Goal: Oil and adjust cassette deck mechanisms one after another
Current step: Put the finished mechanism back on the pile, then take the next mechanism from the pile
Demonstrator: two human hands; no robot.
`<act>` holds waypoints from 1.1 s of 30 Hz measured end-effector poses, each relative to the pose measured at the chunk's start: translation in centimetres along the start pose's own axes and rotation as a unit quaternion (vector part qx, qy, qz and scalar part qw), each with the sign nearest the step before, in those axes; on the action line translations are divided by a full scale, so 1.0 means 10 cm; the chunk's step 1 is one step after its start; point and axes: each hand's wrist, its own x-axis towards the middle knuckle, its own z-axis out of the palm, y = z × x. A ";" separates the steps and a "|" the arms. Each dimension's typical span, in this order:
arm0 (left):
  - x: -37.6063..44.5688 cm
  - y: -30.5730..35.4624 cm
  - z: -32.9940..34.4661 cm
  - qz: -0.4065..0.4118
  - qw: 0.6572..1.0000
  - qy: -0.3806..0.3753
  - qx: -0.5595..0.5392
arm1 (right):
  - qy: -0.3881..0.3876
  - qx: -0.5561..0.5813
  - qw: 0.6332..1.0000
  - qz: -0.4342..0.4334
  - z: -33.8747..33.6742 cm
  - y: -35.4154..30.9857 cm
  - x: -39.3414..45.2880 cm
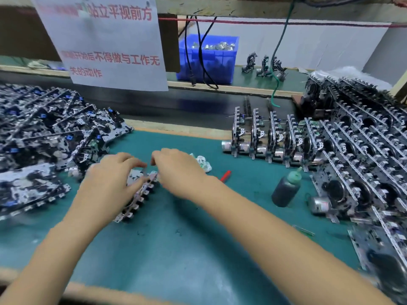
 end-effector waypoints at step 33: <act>-0.44 1.00 0.64 0.210 0.919 -0.168 -0.289 | -0.031 -0.012 0.965 0.259 -0.07 0.75 -2.50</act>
